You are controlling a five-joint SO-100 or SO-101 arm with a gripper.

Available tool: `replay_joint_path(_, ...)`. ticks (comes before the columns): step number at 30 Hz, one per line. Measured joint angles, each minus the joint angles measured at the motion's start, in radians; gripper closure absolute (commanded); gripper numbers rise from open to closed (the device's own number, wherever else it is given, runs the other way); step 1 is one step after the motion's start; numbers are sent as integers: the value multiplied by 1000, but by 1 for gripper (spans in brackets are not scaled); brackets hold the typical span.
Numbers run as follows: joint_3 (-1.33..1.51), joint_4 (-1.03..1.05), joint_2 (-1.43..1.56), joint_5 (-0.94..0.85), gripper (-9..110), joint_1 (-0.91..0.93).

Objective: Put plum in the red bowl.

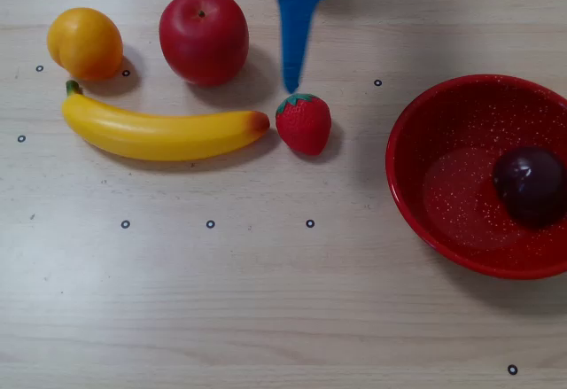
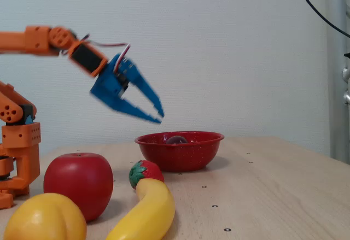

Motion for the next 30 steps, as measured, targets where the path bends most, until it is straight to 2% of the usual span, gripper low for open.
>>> replay_joint_path(10, 520, -193, 428, 2, 101, 9)
replay_joint_path(16, 630, -202, 649, 2, 101, 9)
replay_joint_path(30, 641, 156, 785, -91, 101, 9)
